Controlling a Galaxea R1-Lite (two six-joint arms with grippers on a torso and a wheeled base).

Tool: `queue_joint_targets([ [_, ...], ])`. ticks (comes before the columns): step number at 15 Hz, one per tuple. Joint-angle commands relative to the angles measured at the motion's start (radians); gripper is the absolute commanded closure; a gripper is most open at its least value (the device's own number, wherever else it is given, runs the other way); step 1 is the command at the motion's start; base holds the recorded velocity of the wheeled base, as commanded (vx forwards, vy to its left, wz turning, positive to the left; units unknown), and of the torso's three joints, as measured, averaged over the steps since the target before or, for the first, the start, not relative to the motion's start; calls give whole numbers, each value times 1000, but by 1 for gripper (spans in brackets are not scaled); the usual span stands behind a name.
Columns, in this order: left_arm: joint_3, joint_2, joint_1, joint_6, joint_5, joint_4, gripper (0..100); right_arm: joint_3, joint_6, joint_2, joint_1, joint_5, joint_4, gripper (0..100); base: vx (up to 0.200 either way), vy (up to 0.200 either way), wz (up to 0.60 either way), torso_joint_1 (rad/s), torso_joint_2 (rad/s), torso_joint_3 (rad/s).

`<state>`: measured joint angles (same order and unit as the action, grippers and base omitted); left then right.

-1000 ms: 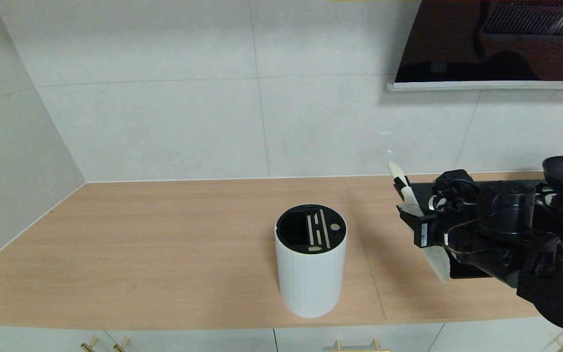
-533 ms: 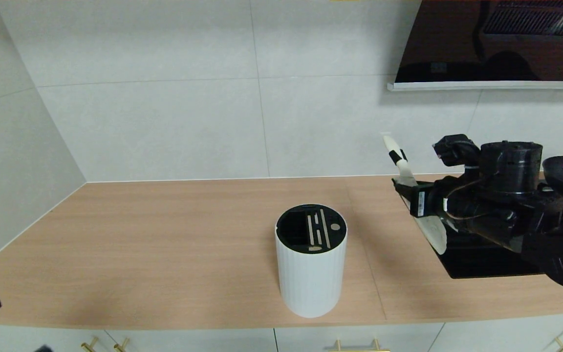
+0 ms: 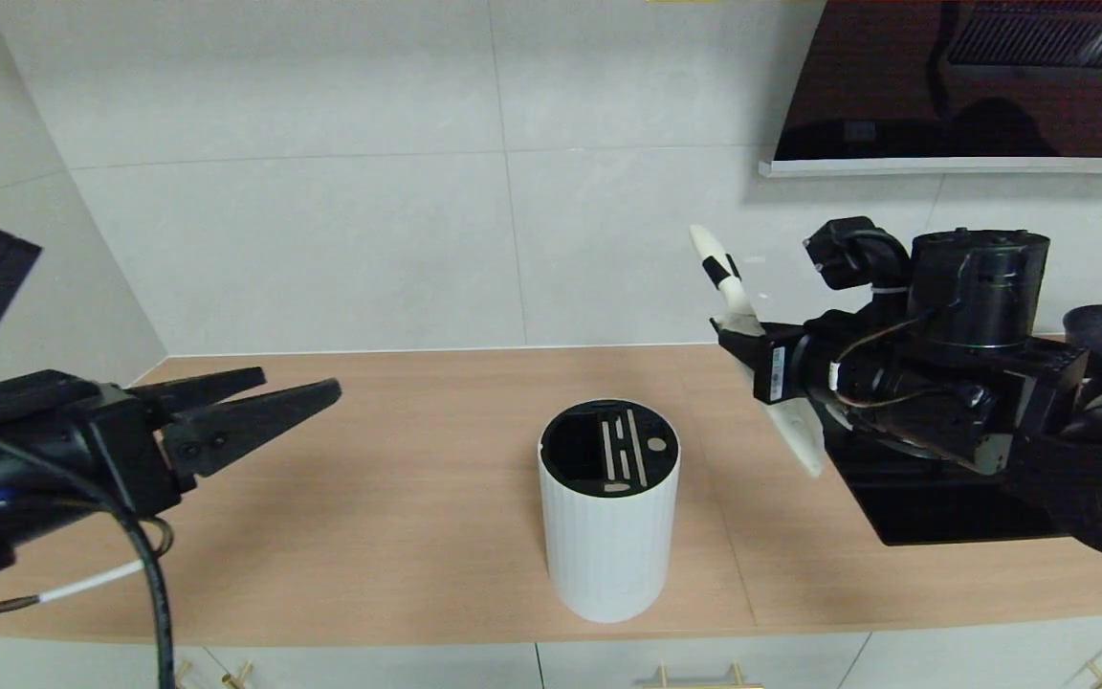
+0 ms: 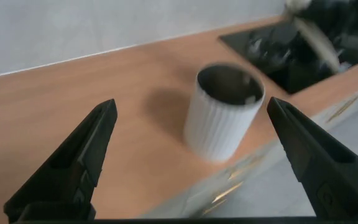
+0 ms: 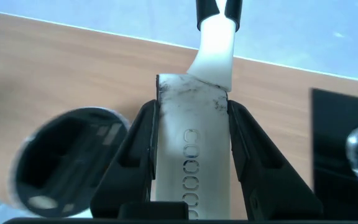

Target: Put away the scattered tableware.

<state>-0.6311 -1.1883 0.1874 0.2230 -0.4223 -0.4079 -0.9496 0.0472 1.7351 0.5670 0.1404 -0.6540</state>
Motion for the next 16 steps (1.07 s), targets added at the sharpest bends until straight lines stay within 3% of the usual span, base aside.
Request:
queue_joint_targets([
  [1,-12,-129,63,96,0,-57,0,2,33,1,62,1,-1,100,0,0,0,0,0,0],
  [2,-15,-139,66,118,0,-72,0,2,45,1,79,2,-1,100,0,0,0,0,0,0],
  [4,-25,-183,110,231,0,-160,0,2,69,0,142,5,1,100,0,0,0,0,0,0],
  [5,-27,-192,125,257,0,-178,0,2,77,1,151,5,1,100,0,0,0,0,0,0],
  [8,-33,-243,256,397,2,-285,0,-1,118,7,223,7,1,100,0,0,0,0,0,0],
  [10,-33,-269,277,454,2,-315,0,-1,134,14,248,8,-1,100,0,0,0,0,0,0],
  [11,-33,-297,285,513,2,-361,0,-5,149,21,266,18,-1,100,0,0,0,0,0,0],
  [12,-29,-315,293,552,2,-402,0,-5,155,24,281,24,-1,100,0,0,0,0,0,0],
  [14,-16,-359,306,601,4,-485,0,-1,169,31,307,25,-1,100,0,0,0,0,0,0],
  [16,-4,-396,325,627,5,-540,0,-1,181,29,323,27,-3,100,0,0,0,0,0,0],
])
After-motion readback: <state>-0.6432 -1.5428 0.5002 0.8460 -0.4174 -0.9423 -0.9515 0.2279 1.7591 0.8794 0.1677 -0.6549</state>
